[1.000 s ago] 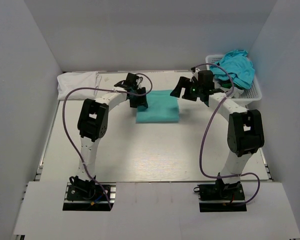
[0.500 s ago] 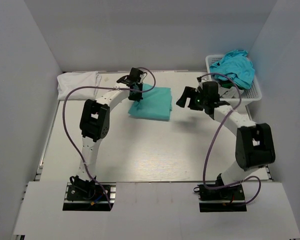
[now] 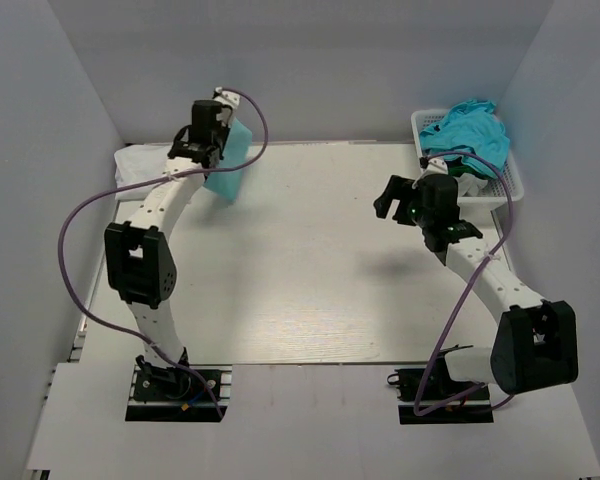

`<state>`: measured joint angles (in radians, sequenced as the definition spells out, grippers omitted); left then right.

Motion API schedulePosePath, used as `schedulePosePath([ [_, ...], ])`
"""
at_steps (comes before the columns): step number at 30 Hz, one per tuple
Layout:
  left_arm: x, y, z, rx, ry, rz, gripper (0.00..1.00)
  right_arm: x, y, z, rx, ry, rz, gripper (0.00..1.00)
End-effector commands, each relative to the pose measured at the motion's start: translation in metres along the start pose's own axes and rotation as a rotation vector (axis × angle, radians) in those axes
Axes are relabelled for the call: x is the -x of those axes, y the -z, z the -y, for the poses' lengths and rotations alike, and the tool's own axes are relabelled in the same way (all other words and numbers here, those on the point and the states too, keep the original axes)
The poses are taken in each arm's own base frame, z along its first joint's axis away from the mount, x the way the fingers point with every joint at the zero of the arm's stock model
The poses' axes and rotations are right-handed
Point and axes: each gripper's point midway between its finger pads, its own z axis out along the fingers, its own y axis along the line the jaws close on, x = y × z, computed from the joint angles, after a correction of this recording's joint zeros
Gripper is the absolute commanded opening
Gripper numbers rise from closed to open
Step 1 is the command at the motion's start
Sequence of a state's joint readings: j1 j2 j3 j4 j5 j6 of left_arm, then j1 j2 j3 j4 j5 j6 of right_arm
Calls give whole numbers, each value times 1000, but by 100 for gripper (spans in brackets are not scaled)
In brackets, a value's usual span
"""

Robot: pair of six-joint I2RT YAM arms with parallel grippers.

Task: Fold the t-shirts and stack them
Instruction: Put the neatly folded tshirt into the corner of the board with the left arm

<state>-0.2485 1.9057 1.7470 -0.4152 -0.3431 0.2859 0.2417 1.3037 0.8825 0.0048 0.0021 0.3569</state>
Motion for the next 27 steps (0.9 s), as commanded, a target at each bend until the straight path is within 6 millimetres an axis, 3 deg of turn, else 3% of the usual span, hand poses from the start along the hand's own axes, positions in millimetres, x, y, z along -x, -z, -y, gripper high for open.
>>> schedulePosePath([
  [1, 33, 16, -53, 84, -105, 110, 0, 23, 8, 3, -41, 25, 48, 91],
  [6, 34, 17, -103, 179, -165, 144, 0, 43, 11, 16, -152, 70, 40, 91],
  [11, 29, 10, -129, 184, -132, 155, 0, 64, 17, 16, -190, 90, 68, 91],
  [17, -10, -30, -155, 185, -93, 88, 0, 73, 18, 11, -186, 76, 75, 91],
  [18, -9, -32, -169, 214, -81, 102, 0, 77, 18, 11, -190, 74, 77, 91],
  [24, -26, -62, -188, 210, 5, 95, 0, 81, 16, 16, -229, 77, 70, 91],
  [26, -48, -77, -203, 254, 32, 51, 0, 86, 14, 15, -234, 75, 74, 91],
  [27, -42, -79, -208, 270, 45, 63, 0, 87, 14, 17, -241, 74, 72, 91],
])
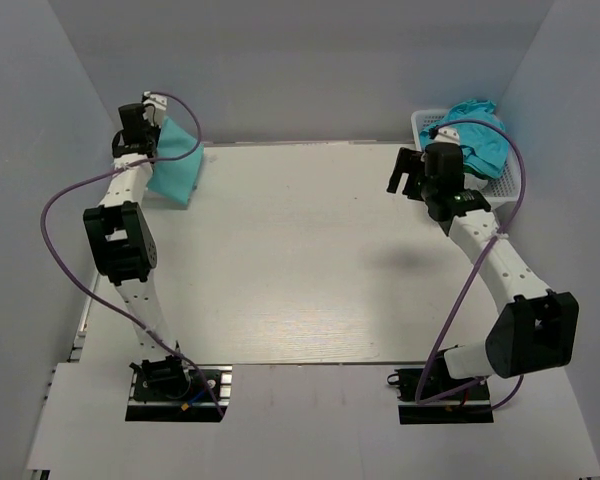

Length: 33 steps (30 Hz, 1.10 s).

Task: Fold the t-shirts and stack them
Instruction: Put the neatly folded tshirt into the corner of the board with the left arm

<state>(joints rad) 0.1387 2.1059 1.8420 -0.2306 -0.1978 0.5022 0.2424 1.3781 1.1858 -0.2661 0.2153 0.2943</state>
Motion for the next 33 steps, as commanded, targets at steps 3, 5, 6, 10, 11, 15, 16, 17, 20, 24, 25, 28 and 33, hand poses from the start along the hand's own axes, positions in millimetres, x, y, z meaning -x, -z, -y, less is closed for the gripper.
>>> schedulePosePath([
  [3, 12, -14, -56, 143, 150, 27, 23, 28, -1, -3, -22, 3, 45, 91],
  [5, 2, -25, -63, 202, 166, -35, 67, 32, -4, -5, -19, -1, 43, 91],
  [6, -1, -24, -68, 231, 166, -49, 84, 28, -6, -7, -15, 0, 30, 91],
  [10, 11, -13, -81, 253, 231, -14, 99, 29, -6, -12, 9, -15, 30, 91],
  [11, 14, -8, -81, 242, 230, -11, 99, 28, -5, -13, 19, -17, 29, 91],
  [15, 39, 22, -84, 220, 312, 27, 99, 20, -1, -16, 58, -22, 31, 91],
  [16, 50, 38, -80, 196, 361, 36, 99, 13, 2, -17, 70, -21, 20, 91],
  [17, 55, 47, -74, 172, 392, 37, 99, 11, 3, -20, 88, -22, 14, 91],
  [20, 81, 84, -42, -33, 581, 53, 99, -2, 10, -29, 162, -20, -6, 91],
  [24, 75, 135, 45, -254, 648, 14, 99, -26, 24, -38, 256, -42, -37, 91],
  [25, 73, 145, 62, -256, 650, 13, 99, -28, 29, -41, 282, -46, -38, 91],
  [28, 58, 187, 144, -327, 603, -34, 99, -47, 36, -37, 281, -64, -69, 91],
  [33, -4, 261, 249, -521, 524, -127, 99, -81, 44, -28, 281, -77, -127, 91],
])
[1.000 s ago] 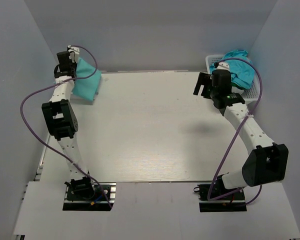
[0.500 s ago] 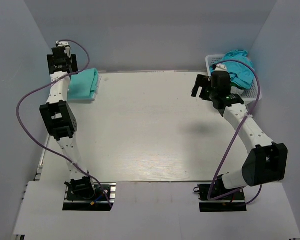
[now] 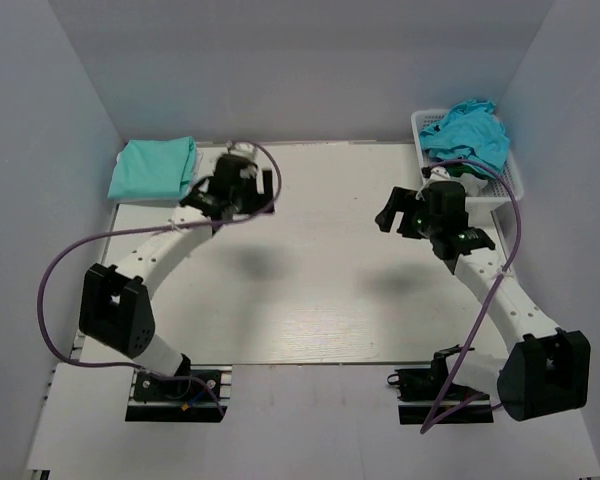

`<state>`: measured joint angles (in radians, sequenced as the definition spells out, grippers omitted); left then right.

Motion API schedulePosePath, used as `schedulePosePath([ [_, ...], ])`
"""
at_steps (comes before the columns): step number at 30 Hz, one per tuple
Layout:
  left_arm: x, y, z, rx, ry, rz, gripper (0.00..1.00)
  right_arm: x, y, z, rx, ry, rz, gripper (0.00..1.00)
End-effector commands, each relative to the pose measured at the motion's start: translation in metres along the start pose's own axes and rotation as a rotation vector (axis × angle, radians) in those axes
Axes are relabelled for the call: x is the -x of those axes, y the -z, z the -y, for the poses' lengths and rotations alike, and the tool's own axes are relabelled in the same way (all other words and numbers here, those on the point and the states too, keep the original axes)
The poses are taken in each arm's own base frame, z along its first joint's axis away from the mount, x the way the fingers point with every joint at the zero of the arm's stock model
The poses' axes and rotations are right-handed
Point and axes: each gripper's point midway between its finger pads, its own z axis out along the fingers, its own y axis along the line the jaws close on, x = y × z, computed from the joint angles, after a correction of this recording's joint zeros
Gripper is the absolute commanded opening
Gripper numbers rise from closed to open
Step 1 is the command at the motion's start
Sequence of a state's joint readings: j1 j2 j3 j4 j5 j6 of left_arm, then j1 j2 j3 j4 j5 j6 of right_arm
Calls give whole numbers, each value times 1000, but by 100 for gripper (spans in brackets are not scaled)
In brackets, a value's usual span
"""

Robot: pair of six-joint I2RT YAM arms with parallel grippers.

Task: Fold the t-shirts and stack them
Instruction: Put the neatly folded tshirt into the corner of the board with the left arm

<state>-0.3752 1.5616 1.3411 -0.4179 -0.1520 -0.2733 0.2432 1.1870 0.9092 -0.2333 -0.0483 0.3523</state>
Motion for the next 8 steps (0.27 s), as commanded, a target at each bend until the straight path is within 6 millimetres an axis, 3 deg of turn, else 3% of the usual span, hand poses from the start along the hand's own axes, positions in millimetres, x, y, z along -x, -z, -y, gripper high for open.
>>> schedulePosePath([
  [1, -60, 26, 22, -28, 42, -77, 99, -6, 9, -9, 55, -18, 16, 91],
  [4, -65, 53, 35, -82, 94, -27, 99, -28, 8, -3, 58, -31, -17, 91],
  [8, -76, 61, 46, -128, 98, -24, 99, -28, 10, -14, 130, -27, 22, 91],
])
